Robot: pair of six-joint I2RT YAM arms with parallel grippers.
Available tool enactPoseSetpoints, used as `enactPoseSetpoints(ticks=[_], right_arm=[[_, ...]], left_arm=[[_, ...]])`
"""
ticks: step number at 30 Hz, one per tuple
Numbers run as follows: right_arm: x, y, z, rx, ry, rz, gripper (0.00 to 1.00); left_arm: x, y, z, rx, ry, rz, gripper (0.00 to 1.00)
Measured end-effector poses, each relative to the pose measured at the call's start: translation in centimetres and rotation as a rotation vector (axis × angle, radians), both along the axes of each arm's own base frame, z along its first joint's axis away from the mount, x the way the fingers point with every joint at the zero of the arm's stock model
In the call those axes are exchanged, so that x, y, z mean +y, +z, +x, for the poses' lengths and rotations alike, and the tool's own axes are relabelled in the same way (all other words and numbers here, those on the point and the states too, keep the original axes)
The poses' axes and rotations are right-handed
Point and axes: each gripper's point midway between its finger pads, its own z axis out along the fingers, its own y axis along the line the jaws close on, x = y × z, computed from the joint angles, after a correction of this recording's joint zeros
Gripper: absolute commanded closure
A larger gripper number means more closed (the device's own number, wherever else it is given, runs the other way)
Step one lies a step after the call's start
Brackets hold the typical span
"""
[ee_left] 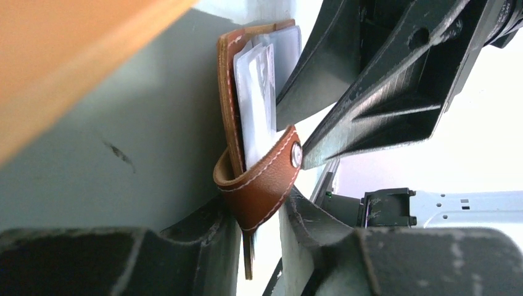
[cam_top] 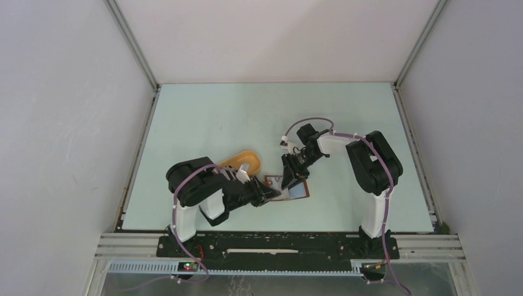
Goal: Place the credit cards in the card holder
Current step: Insert the credit card into the card holder.
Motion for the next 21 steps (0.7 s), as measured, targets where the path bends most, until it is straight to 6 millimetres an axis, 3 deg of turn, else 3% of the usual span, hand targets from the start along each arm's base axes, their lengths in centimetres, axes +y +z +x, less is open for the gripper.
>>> enactPoseSetpoints(ticks=[11, 21], right_arm=[[2.0, 0.7, -2.0, 0.014, 0.074, 0.052, 0.51], [0.5, 0.9, 1.3, -0.008, -0.031, 0.081, 0.51]], left_arm=[[-0.3, 0.1, 0.0, -0.001, -0.007, -0.003, 0.67], [-0.5, 0.2, -0.1, -0.007, -0.013, -0.004, 0.59]])
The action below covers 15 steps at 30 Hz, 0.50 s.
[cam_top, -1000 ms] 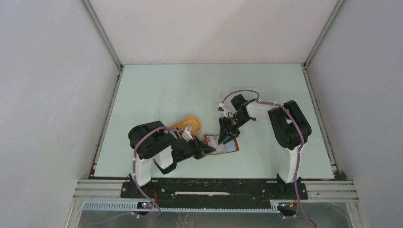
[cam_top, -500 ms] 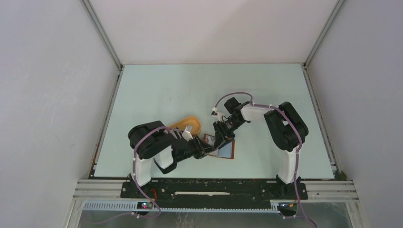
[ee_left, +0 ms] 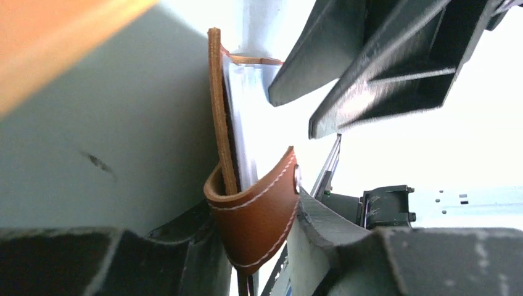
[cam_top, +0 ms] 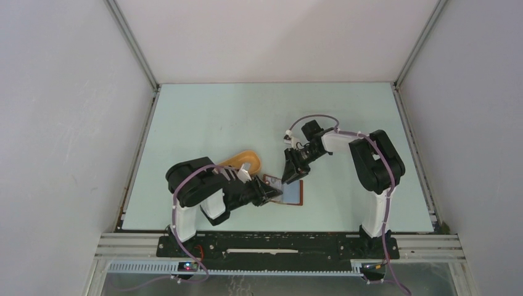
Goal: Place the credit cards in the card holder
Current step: Insert the credit card into the card holder.
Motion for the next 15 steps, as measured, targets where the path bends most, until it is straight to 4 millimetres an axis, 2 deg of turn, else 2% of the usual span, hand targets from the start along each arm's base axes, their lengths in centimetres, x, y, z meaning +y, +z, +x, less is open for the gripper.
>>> enactPoseSetpoints(ticks=[6, 10, 15], right_arm=[[-1.0, -0.3, 1.2, 0.005, -0.045, -0.002, 0.55], [-1.2, -0.7, 1.2, 0.011, -0.047, -0.01, 0.78], [-1.6, -1.6, 1.3, 0.011, -0.055, -0.051, 0.86]], left_arm=[[0.0, 0.6, 0.0, -0.028, -0.006, 0.004, 0.52], [0.7, 0.7, -0.4, -0.039, -0.005, 0.025, 0.52], [2.0, 0.6, -1.0, -0.047, 0.004, 0.054, 0.52]])
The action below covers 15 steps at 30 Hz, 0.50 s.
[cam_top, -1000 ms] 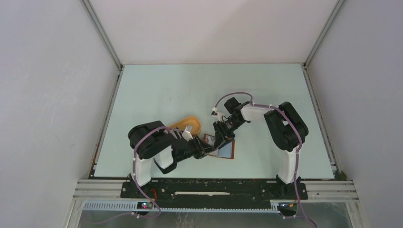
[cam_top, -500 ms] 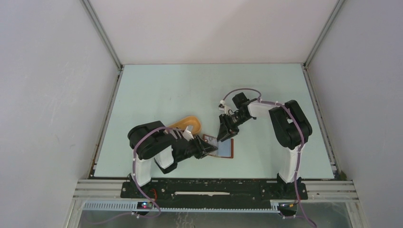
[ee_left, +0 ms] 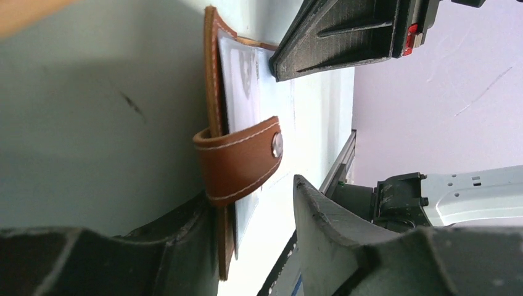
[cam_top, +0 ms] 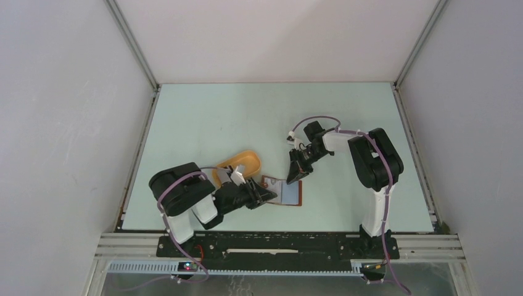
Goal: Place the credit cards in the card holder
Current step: Insert the credit card into the card holder.
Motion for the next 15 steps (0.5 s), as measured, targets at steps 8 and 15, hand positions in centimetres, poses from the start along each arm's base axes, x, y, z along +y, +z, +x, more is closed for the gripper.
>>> enactPoseSetpoints(ticks=[8, 15], right_arm=[[-0.4, -0.5, 0.0, -0.003, -0.004, -0.038, 0.89], [-0.5, -0.5, -0.1, -0.009, 0.003, -0.058, 0.88]], left_arm=[[1.7, -0.1, -0.6, -0.012, 0.028, 0.035, 0.54], [2.9, -0.7, -0.6, -0.022, 0.05, 0.096, 0.72]])
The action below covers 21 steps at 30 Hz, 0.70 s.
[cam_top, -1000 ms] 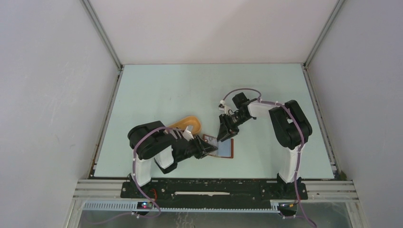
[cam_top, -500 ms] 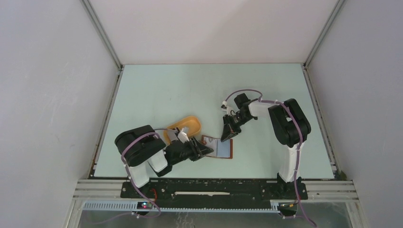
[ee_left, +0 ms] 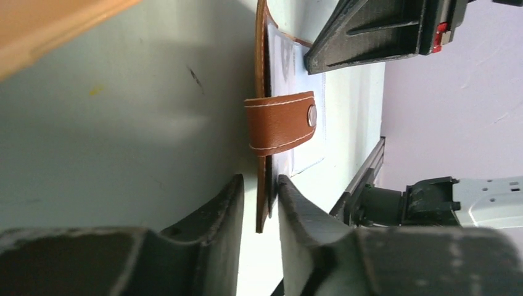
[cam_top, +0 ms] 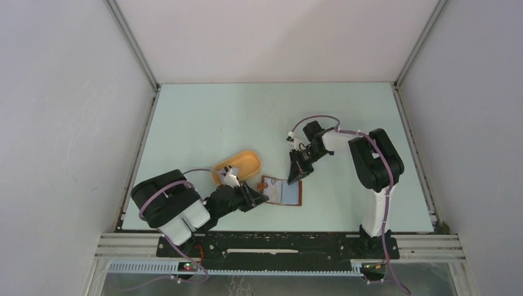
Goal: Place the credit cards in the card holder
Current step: Insert the credit card into the card holder.
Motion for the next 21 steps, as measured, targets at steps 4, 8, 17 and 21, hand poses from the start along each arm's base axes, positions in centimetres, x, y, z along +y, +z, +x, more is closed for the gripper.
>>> enactPoseSetpoints(ticks=[4, 8, 17, 21], right_arm=[[0.1, 0.3, -0.1, -0.046, 0.029, -0.015, 0.86], [0.5, 1.1, -0.3, -0.105, 0.07, -0.012, 0.87], [1.6, 0.9, -1.8, -0.137, 0.141, -0.044, 0.88], [1.3, 0.4, -1.7, -0.146, 0.139, -0.081, 0.88]], left_arm=[[0.3, -0.3, 0.0, 0.001, 0.002, 0.028, 0.8], [0.3, -0.5, -0.2, 0.001, -0.003, 0.041, 0.83], [-1.2, 0.0, -0.9, -0.009, -0.045, 0.033, 0.83], [-1.5, -0.1, -1.3, -0.005, -0.056, 0.033, 0.78]])
